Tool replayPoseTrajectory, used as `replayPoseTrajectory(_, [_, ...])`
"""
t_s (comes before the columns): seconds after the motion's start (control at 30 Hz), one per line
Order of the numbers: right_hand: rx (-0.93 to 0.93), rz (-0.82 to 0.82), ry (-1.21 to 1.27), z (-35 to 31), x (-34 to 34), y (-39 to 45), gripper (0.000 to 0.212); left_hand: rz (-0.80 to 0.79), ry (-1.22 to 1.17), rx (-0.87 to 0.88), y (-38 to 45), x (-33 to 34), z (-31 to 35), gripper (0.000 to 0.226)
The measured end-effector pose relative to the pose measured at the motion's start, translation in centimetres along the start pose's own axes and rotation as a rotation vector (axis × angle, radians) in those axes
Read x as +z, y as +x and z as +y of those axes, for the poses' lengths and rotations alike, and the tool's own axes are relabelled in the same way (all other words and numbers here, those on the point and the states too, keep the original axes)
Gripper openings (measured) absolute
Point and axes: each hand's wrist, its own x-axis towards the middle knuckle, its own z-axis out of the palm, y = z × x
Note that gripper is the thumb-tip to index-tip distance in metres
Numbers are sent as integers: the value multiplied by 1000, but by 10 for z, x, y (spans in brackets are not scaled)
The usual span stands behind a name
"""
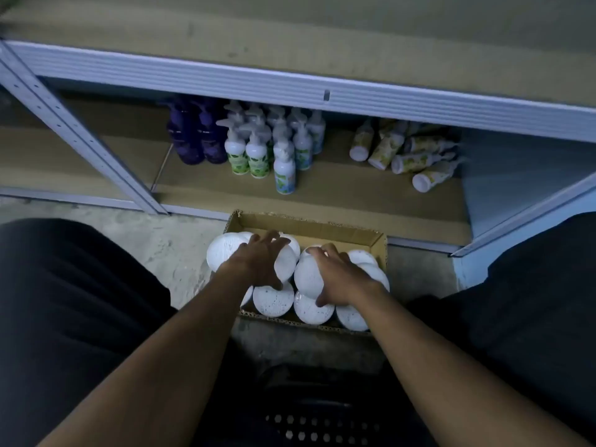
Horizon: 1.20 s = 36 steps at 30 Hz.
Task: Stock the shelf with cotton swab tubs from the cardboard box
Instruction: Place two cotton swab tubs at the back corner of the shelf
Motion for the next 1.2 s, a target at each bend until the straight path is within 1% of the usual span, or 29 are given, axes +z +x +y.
replayPoseTrajectory(0.1, [14,-3,-11,-1,6,0,103,34,71,-16,1,1,4,104])
replayPoseTrajectory(0.3, [26,-19,-23,1,13,8,95,37,236,-56,7,10,7,106])
replayPoseTrajectory(0.5, [30,-21,15,1,11,9,96,49,307,-55,10,9,11,98])
replayPoseTrajectory(0.6, [43,9,93,4,0,8,98,56,281,-41,6,0,12,98])
replayPoseTrajectory(0.73, [79,19,212,1,-31,0,105,83,137,-20,-7,-28,17,101])
replayPoseTrajectory(0.83, [77,40,208,-3,-64,-8,108,100,51,27,-21,-60,24,103])
replayPoseTrajectory(0.93, [68,50,156,-7,-103,-22,109,127,49,47,-36,-92,31,106])
replayPoseTrajectory(1.0, [56,50,138,-11,-131,-38,112,149,68,63,-47,-113,38,101])
replayPoseTrajectory(1.1, [30,58,99,-20,-173,-66,105,185,112,105,-70,-147,52,95])
replayPoseTrajectory(1.2, [18,124,31,-30,-215,-92,97,220,106,151,-95,-186,71,91])
